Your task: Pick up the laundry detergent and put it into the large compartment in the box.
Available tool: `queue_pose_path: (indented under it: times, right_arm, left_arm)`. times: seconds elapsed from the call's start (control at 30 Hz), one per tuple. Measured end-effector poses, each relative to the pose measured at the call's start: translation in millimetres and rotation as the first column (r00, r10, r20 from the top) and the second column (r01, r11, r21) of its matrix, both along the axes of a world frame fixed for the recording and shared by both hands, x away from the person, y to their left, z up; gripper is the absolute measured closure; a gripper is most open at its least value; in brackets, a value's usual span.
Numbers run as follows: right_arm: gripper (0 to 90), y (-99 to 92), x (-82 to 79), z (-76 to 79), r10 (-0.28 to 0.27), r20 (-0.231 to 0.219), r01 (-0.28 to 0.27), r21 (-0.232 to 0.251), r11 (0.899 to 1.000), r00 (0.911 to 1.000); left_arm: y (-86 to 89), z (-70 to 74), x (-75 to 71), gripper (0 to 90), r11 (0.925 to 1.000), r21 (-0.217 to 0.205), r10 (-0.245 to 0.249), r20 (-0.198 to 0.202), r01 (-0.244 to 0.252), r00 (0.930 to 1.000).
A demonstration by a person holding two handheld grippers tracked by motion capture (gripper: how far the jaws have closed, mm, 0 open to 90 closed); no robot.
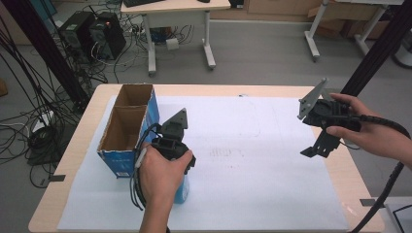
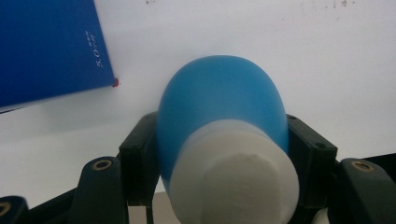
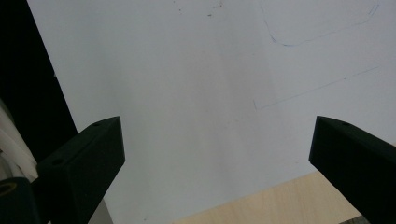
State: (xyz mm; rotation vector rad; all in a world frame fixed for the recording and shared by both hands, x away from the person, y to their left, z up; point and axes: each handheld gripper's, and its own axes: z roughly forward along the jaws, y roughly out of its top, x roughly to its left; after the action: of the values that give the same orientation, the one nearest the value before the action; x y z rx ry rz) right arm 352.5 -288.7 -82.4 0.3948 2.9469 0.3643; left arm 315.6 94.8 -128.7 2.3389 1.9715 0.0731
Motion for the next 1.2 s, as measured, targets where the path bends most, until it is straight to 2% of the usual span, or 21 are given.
queue_pose_path:
  times: [0.27, 0.43, 0.6, 0.93, 1.03, 1.2]
  right_arm:
    - [3.3, -2.0, 0.7, 2.1, -0.008, 0.003, 0.008, 0.005, 1.000, 1.0000]
    - [3.3, -4.8, 0.9, 3.1, -0.012, 0.005, 0.012, 0.014, 1.000, 0.9999]
    - [3.3, -5.8, 0.5, 2.9, -0.017, 0.005, 0.017, 0.016, 1.000, 0.9998]
    - [3.3, -7.5, -0.8, 4.3, -0.021, 0.010, 0.021, 0.022, 1.000, 0.9997]
    - [3.3, -8.0, -1.2, 5.5, -0.027, 0.013, 0.026, 0.022, 0.999, 0.9996]
    - [3.4, -7.8, -1.6, 7.1, -0.025, 0.012, 0.025, 0.014, 1.000, 0.9996]
  left_arm:
    - [-1.7, 17.7, 1.2, 37.9, 0.9999, 0.011, -0.007, 0.008, 0.007, 0.9999]
    - [-1.7, 35.3, 1.4, 38.0, 0.9999, 0.006, -0.010, 0.022, 0.010, 0.9997]
    - [-2.6, 61.4, 3.6, 37.9, 0.9998, 0.000, -0.021, 0.037, 0.021, 0.9991]
    - [-6.6, 128.2, 7.4, 37.9, 0.9993, 0.012, -0.035, 0.091, 0.034, 0.9952]
    - [-8.3, 141.6, 9.7, 37.9, 0.9990, 0.015, -0.043, 0.100, 0.041, 0.9940]
    - [2.4, 159.7, 14.6, 37.9, 0.9990, -0.026, -0.034, 0.106, 0.037, 0.9938]
